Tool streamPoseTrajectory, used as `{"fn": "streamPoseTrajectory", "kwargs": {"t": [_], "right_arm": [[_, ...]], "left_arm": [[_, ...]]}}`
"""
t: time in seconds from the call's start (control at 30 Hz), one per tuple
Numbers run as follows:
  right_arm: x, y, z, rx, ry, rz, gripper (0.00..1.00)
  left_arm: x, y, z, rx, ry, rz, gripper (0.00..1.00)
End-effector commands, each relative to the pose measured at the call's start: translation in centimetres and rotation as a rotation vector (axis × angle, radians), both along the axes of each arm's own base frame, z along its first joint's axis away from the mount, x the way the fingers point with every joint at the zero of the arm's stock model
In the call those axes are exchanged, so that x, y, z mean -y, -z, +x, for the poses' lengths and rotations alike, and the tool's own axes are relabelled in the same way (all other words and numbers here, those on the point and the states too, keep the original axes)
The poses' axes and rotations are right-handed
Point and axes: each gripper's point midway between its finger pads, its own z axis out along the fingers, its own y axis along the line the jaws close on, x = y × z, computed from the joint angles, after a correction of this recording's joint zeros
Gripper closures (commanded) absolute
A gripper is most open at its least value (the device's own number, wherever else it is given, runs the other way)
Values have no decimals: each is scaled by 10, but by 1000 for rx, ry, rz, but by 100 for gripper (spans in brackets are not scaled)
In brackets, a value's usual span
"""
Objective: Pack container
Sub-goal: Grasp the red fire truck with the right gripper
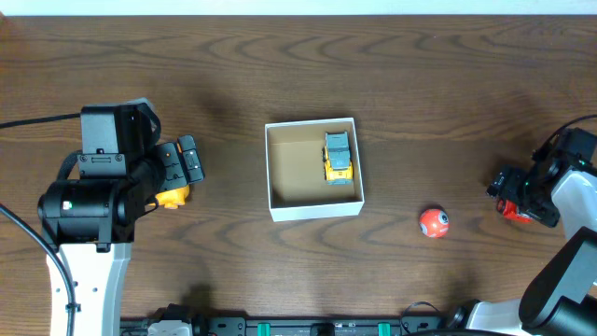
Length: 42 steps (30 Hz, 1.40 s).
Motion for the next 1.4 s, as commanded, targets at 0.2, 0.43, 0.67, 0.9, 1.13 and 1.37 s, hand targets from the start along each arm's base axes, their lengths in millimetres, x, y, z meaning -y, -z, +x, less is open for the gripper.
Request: {"fn": "streamPoseTrajectory", "kwargs": {"t": [0.2,0.43,0.67,0.9,1.13,1.37], "right_arm": [[-1,4,-2,-7,-11,10,36],[-4,4,-1,0,-13,23,52],[-3,4,1,10,-6,23,67],[-3,4,2,15,15,25,85],[-2,3,3,23,58,31,99],[-9,-6,8,34,40,28,99]], "left_arm": [[0,-6,2,12,-10,-16,2],[0,-6,2,12,-10,-16,2],[0,-6,2,13,-10,-16,2],[0,-6,2,13,-10,-16,2],[0,-6,2,12,-10,-16,2],[0,-6,2,12,-10,-16,2]]}}
